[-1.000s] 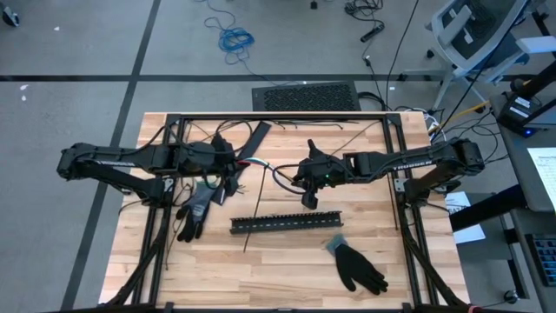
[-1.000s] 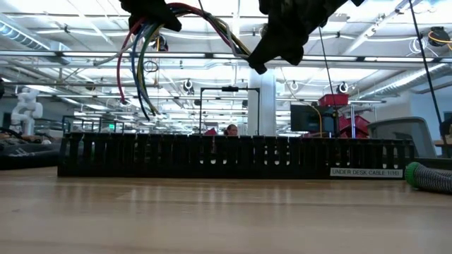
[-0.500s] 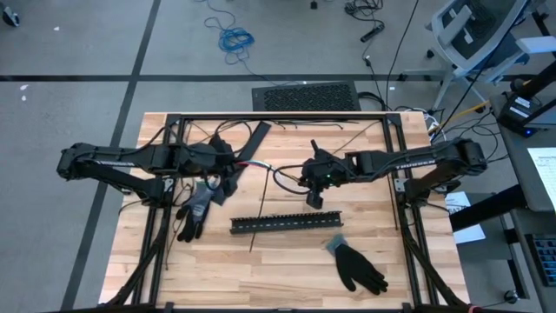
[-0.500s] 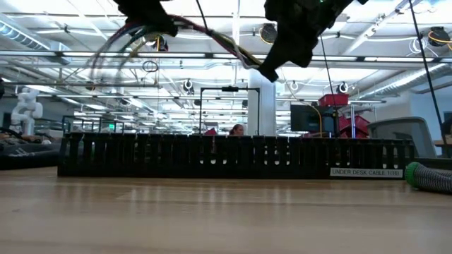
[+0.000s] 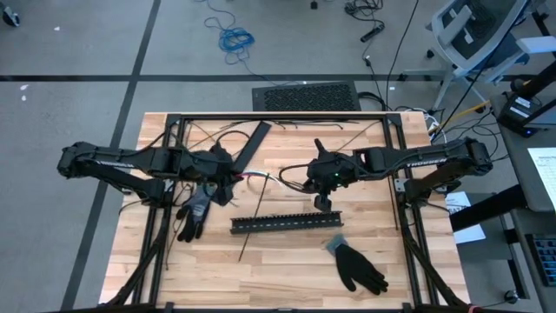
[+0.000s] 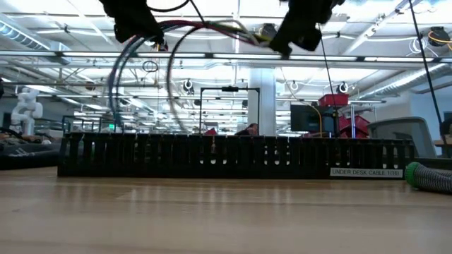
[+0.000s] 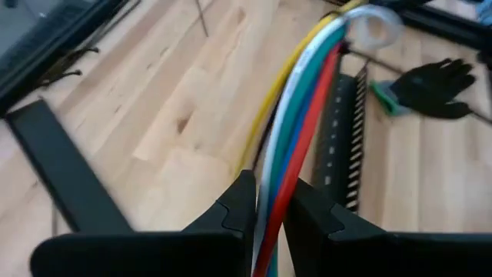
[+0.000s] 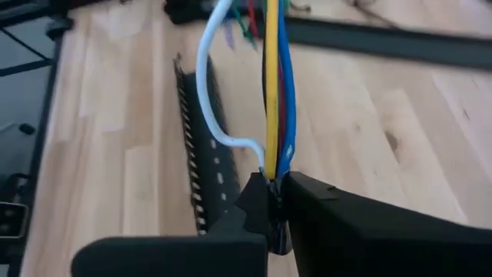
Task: Ziptie cables
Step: Put the ziptied cable wires into the cable duct
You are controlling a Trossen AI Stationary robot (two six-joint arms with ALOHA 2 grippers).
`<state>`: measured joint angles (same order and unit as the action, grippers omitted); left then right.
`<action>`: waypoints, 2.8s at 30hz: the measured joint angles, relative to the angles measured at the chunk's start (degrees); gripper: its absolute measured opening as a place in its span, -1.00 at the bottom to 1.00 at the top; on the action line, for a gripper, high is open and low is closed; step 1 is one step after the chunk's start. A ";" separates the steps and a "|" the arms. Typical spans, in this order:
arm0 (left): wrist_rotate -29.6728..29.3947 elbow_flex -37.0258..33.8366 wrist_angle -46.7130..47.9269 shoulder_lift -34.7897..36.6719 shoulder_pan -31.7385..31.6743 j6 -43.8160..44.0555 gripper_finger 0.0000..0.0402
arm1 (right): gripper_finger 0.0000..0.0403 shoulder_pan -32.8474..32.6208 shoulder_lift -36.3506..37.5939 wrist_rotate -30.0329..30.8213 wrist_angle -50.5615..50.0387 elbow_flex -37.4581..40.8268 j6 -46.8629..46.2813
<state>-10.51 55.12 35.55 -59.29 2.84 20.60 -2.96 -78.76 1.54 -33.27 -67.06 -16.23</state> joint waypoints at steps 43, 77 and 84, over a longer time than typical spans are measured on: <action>-20.42 -8.91 -40.46 0.81 -3.55 -21.98 -0.71 | -0.91 12.17 -1.00 11.33 -39.04 -14.88 -0.75; -13.48 -8.91 -24.03 1.79 -3.61 -14.88 -0.71 | 0.62 9.69 -13.49 16.03 1.63 22.74 -60.89; -13.32 -8.91 -23.53 1.79 -3.61 -11.97 -0.71 | 0.35 8.70 -19.29 17.05 -0.83 22.04 -66.29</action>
<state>-23.83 46.22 12.02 -57.49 -0.78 8.63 5.74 -98.05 18.59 -34.10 -45.01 -82.52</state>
